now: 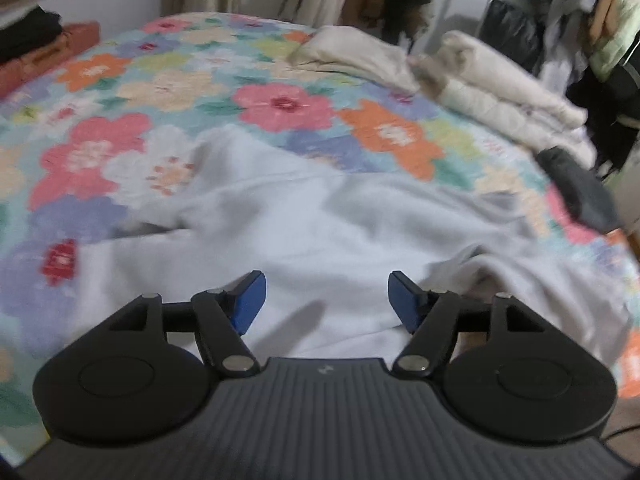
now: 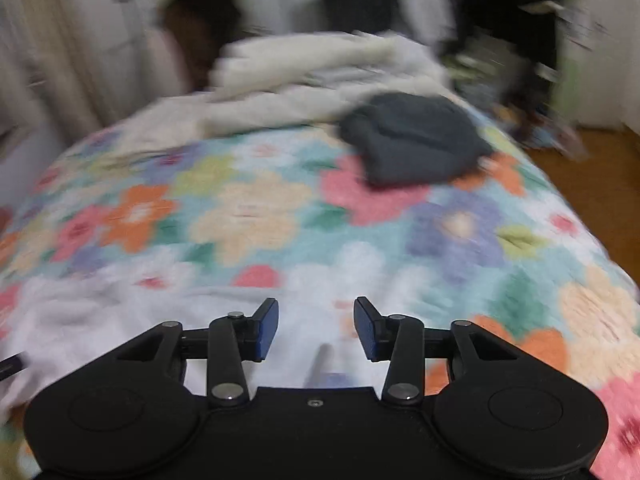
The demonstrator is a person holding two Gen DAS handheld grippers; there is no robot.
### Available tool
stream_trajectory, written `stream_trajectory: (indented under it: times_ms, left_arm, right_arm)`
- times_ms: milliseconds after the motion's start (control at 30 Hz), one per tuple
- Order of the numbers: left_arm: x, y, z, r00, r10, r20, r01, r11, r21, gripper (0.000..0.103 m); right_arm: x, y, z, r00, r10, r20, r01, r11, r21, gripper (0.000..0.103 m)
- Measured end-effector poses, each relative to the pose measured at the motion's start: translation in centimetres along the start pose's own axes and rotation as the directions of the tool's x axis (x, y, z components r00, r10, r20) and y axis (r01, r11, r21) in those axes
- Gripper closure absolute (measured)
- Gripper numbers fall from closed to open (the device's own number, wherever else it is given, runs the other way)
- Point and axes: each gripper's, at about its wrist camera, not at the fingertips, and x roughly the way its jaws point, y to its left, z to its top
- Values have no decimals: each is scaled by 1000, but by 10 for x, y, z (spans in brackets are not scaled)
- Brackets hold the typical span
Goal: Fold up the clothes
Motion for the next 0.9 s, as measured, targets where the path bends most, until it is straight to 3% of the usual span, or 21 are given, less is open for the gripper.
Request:
stream_trajectory:
  times_ms: [133,200,267,400,433,467,533,633,733,800,867,900]
  left_arm:
    - [-14,28,2,1000,27,-3,-27,999,-31,32]
    - [-17,41,1,997,74,22,-73,997,-33,25]
    - [-14,52,5,996,88,-11,-88,992,-87,23]
    - [4,68,-1,992,72,-108,-89,983,-162,22]
    - [9,68,-2,989,66,-131,-88,983,-164,18]
    - [14,69,-3,985,61,-159,-88,982,-169,7]
    - [28,69,-9,976,28,-217,-74,976,-206,2]
    - [34,77,-14,977,-39,-210,-29,950,-312,2]
    - [34,84,-16,983,-51,-174,-19,925,-379,6]
    - [32,91,-17,989,-48,-142,-17,903,-430,18]
    - [29,104,-16,994,-70,-83,19,867,-498,38]
    - [27,108,-15,995,-88,-54,48,856,-515,42]
  right_arm:
    - [5,40,-10,972,228,-47,-230,972,-52,47]
    - [15,63,-19,966,248,-77,-255,961,-106,47]
    - [25,86,-27,958,266,-107,-281,946,-160,47]
    - [44,111,-45,978,179,-110,-202,943,-265,46]
    - [46,112,-48,978,177,-107,-200,943,-267,46]
    - [48,113,-50,979,176,-104,-198,943,-269,46]
    - [52,116,-55,980,173,-97,-193,942,-274,46]
    - [55,120,-60,985,160,-69,-173,943,-286,46]
    - [58,124,-65,990,142,-25,-143,943,-301,46]
    - [61,125,-71,992,129,8,-119,938,-325,47]
    - [67,127,-75,993,115,24,-99,929,-356,48]
    - [69,127,-74,992,124,8,-113,929,-351,63]
